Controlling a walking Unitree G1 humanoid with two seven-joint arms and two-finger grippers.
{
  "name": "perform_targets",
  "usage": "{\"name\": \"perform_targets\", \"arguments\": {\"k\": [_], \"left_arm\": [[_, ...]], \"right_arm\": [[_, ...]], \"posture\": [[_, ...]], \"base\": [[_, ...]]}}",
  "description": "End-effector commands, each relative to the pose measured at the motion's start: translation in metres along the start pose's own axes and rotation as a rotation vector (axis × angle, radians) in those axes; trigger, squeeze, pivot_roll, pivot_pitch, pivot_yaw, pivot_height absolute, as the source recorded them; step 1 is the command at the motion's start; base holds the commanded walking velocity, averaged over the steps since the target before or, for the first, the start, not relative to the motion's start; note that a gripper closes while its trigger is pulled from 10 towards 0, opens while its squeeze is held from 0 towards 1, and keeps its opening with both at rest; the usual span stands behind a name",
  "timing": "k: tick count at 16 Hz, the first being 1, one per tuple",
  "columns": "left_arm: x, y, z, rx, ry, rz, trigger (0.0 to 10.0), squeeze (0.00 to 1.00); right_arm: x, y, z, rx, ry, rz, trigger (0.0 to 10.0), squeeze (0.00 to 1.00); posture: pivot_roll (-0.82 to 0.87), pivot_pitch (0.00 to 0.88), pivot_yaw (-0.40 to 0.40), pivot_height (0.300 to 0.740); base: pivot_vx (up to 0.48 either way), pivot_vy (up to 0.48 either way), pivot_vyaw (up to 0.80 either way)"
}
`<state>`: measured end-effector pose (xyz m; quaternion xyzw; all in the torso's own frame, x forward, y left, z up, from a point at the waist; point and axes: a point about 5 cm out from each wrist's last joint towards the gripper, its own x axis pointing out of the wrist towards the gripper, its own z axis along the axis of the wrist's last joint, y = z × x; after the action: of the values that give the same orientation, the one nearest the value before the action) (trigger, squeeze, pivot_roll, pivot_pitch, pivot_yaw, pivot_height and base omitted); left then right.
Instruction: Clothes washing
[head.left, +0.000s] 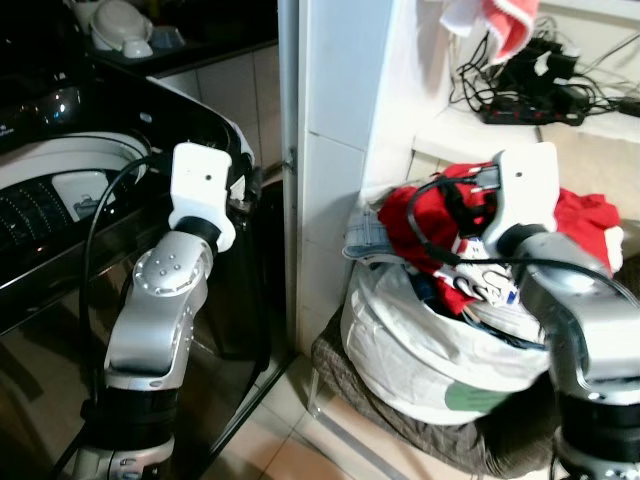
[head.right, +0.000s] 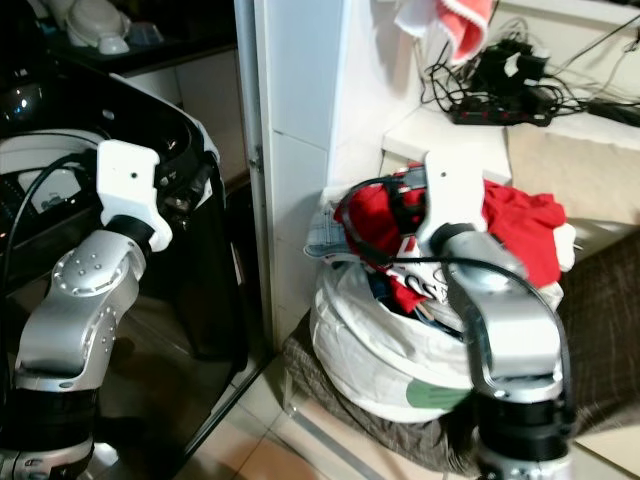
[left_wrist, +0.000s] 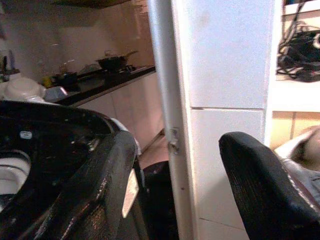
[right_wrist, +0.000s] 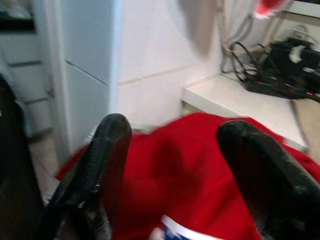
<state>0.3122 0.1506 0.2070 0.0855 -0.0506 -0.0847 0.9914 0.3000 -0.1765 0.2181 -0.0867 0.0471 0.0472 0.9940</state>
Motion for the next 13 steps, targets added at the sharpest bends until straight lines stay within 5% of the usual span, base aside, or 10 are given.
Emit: {"name": "perform_targets", "arguments": {"k": [1,8,9,10,12,13], "left_arm": [[0.002,-0.002,0.003,0.014,-0.009,-0.023,10.0,0.00],[-0.003,-0.006,-0.005,0.043,0.035,-0.073,10.0,0.00],[-0.005,-0.006,-0.007,0.040,0.047,-0.063,10.0,0.00],[-0.006,-0.007,-0.008,0.028,0.054,-0.066,10.0,0.00],[-0.008,-0.010,-0.007,0.042,0.039,-0.113,10.0,0.00],[-0.015,-0.023,-0.006,0.056,0.046,-0.314,10.0,0.00]], "right_arm": [[0.002,-0.008,0.001,0.009,0.022,-0.021,10.0,1.00],[0.015,-0.027,-0.019,-0.006,0.154,-0.020,10.0,1.00],[0.019,-0.030,-0.021,0.003,0.153,-0.008,10.0,0.26],[0.021,-0.030,-0.023,0.015,0.165,0.005,10.0,0.00],[0.023,-0.032,-0.035,-0.003,0.249,0.019,10.0,0.00],[0.022,-0.033,-0.044,-0.013,0.330,0.025,10.0,0.00]], "posture": [[-0.07,0.000,-0.020,0.740],[-0.06,0.000,-0.028,0.740],[-0.06,0.000,-0.030,0.740],[-0.06,0.000,-0.033,0.740],[-0.05,0.000,-0.036,0.740],[-0.05,0.000,-0.039,0.740]], "base": [[0.000,0.000,0.00],[0.000,0.000,0.00],[0.000,0.000,0.00],[0.000,0.000,0.00],[0.000,0.000,0.00],[0.000,0.000,0.00]]}}
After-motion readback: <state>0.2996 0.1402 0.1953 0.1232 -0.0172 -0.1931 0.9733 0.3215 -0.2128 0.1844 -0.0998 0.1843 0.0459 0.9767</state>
